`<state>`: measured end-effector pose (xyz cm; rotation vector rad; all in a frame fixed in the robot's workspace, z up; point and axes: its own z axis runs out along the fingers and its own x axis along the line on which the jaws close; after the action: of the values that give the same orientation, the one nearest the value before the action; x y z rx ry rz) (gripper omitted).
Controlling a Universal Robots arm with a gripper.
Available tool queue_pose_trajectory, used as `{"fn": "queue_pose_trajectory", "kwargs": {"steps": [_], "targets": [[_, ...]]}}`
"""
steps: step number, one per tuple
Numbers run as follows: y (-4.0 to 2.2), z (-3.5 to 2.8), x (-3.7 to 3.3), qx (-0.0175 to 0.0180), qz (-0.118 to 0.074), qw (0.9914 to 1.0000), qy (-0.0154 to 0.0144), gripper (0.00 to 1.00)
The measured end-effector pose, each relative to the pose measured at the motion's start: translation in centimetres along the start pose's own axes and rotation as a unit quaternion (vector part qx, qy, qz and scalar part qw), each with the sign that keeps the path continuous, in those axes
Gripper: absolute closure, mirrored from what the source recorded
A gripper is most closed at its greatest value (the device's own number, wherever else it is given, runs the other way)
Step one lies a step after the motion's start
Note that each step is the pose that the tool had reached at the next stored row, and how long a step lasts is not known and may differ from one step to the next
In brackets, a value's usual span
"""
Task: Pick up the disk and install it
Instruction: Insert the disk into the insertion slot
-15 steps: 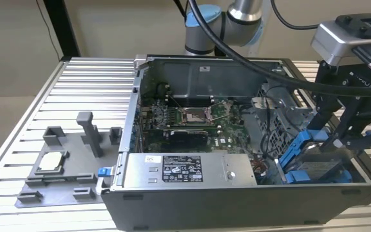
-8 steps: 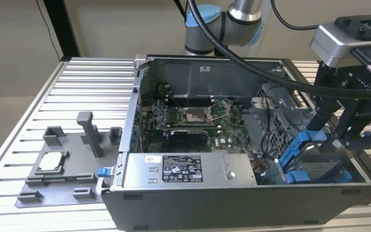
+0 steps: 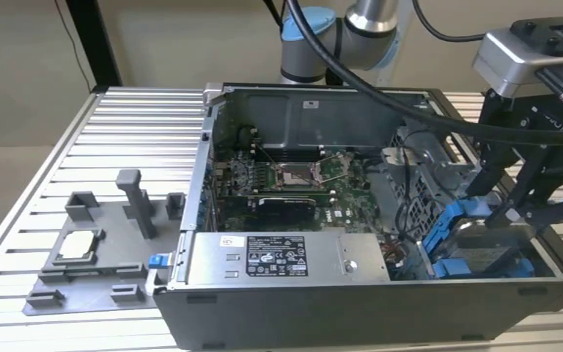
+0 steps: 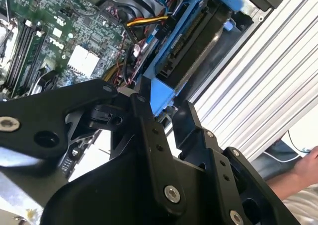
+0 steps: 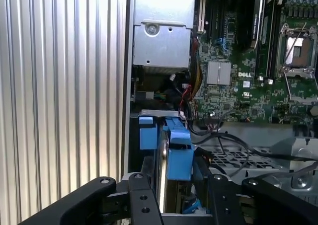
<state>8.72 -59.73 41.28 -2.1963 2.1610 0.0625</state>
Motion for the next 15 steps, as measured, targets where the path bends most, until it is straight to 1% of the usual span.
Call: {"fn": "queue_pose_trajectory", "kwargs": {"steps": [3,7,9,12,15], "targets": [[0.00,-0.35,-0.02,0.0000,0.000,1.00000,-0.0020,0.00],[-0.01,-0.35,-0.03,0.0000,0.000,1.00000,-0.0021,0.00],[-0.25,-0.15,-0.01,0.0000,0.000,1.00000,-0.0021,0.00],[-1.00,0.40,0.04,0.0001,0.000,1.00000,-0.0023,0.00],[-1.49,0.81,0.08,0.0007,0.000,1.00000,-0.0023,0.00]]}}
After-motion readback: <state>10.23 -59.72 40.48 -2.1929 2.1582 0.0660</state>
